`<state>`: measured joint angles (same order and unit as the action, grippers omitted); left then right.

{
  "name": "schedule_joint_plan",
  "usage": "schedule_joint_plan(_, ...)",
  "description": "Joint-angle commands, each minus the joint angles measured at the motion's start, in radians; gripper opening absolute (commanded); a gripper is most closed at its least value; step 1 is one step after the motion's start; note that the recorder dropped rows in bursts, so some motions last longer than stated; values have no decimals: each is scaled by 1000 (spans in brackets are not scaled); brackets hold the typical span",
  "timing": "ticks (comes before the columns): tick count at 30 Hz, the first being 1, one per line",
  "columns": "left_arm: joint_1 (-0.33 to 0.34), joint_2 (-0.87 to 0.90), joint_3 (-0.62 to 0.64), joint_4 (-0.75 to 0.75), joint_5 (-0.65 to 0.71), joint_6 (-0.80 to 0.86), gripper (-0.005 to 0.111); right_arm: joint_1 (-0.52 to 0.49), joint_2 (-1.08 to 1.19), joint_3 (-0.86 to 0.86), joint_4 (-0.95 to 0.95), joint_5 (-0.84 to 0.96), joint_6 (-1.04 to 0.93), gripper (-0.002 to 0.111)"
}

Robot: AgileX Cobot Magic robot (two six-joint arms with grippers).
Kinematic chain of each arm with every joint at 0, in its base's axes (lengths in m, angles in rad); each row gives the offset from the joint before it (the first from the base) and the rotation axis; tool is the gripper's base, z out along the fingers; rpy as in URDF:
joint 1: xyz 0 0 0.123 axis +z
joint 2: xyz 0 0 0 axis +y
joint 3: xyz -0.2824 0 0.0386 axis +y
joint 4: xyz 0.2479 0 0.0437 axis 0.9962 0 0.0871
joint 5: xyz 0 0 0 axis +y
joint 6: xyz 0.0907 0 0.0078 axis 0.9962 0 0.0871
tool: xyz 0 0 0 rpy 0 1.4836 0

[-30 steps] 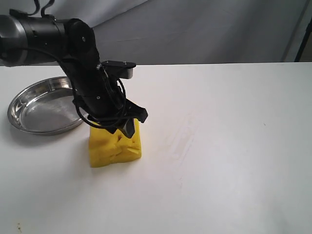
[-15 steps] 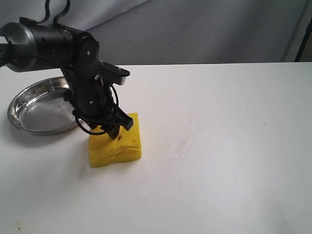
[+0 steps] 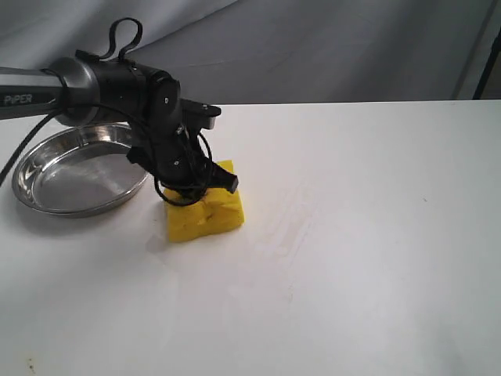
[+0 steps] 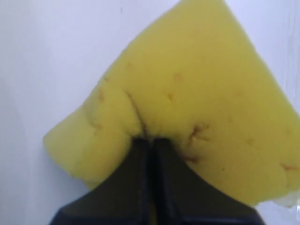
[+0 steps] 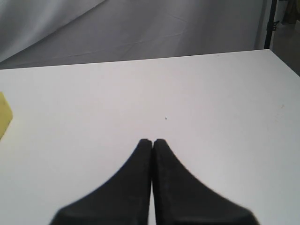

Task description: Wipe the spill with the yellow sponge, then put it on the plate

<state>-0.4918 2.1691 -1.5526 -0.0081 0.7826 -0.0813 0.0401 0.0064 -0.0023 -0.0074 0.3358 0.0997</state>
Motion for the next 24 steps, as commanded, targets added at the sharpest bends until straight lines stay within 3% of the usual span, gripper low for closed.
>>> schedule_joint_plan(1, 5, 94, -138, 29, -34, -27, 0, -8, -6, 2, -1, -16, -9, 0)
schedule_joint_plan(7, 16, 150, -211, 167, 111, -102, 0, -8, -6, 2, -1, -16, -9, 0)
schedule_joint_plan(16, 16, 150, -209, 15, 424, 74, 0, -8, -6, 2, -1, -16, -9, 0)
schedule_joint_plan(24, -39, 134, -129, -19, 438, 143, 0, -8, -6, 2, -1, -16, -9, 0)
